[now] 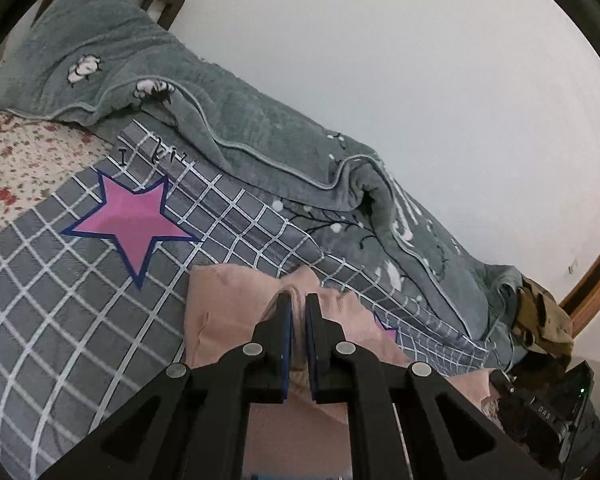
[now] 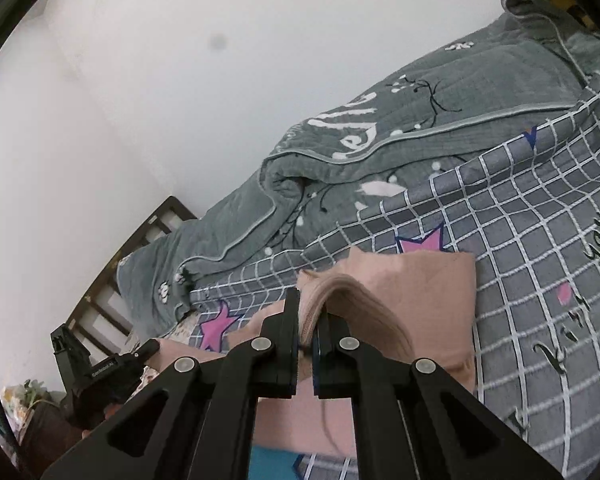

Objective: Fold small clothes

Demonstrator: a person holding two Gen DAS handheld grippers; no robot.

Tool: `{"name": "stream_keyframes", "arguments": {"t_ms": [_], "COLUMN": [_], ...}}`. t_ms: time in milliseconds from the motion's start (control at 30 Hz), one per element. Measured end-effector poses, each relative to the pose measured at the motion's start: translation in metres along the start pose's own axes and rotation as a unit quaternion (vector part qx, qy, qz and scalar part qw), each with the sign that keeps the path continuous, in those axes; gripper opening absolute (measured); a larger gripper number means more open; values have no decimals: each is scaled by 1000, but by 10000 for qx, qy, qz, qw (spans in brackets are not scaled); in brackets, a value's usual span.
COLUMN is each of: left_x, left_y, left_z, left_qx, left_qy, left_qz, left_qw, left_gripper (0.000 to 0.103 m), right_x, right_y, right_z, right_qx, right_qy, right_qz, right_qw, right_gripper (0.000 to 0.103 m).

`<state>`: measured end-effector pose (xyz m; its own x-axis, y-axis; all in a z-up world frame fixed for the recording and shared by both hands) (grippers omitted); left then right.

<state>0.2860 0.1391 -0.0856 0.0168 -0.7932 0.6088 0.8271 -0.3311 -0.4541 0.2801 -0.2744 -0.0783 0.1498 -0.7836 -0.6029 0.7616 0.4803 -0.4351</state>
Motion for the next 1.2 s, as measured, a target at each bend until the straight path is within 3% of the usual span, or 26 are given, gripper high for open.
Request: {"name": "stream_keyframes", "arguments": {"t_ms": [167,233,400,500,567,633,700,1000,1067,1167,1200], "left_x": [-10,-10,-12,-15,-20,-28,-32,-16,-14,-17,-20], "left_y": [41,56,94,113,121,125,124,144,153,165,167], "left_z": [7,10,14,13,12,14,14,0,-6,-12,-13], "left_qx": [-68,-35,-137,-281,-300,-345,-257,-442,-528,-709,-723], "left_qy": [-119,-11,140,402,506,402,390,1176,1353,1437,1411], "left_qz": [249,507,677,832,972,973,1018,1182,1377,1708,1803], "left_qw": [9996,9987,9975,9953,9935,9938,9937,9850,9798,9722,9708], "left_gripper": [7,7,8,8,15,46,66,66,63,31,15], "right_x": [18,25,44,59,72,81,85,91,91,88,87], "right_y": [38,57,97,119,128,133,136,157,162,167,169], "right_z": [7,10,17,18,16,12,6,-6,-8,-10,-11], "right_qx": [-120,-196,-274,-234,-162,-210,-178,-610,-700,-748,-752], "right_qy": [136,105,-2,-236,-304,-338,-424,-554,-572,-697,-746], "right_qz": [-54,-135,-441,-690,-947,-948,-1052,-1724,-1851,-2006,-2063], "right_qw": [9998,9997,9987,9971,9949,9947,9934,9816,9785,9743,9727], "right_gripper": [5,5,5,11,19,29,33,33,33,31,27]}}
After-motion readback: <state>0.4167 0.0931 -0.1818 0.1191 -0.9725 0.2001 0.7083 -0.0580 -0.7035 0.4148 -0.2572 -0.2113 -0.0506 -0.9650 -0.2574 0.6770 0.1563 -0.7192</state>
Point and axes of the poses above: each gripper's, at about its wrist camera, not at the fingertips, and y roughly the way its jaws point, x to its right, z to its top, the point moved 2 cm from there along y, roughly the way its jaws point, and after that the axes turned 3 degrees about -z, right-handed, at the moved point
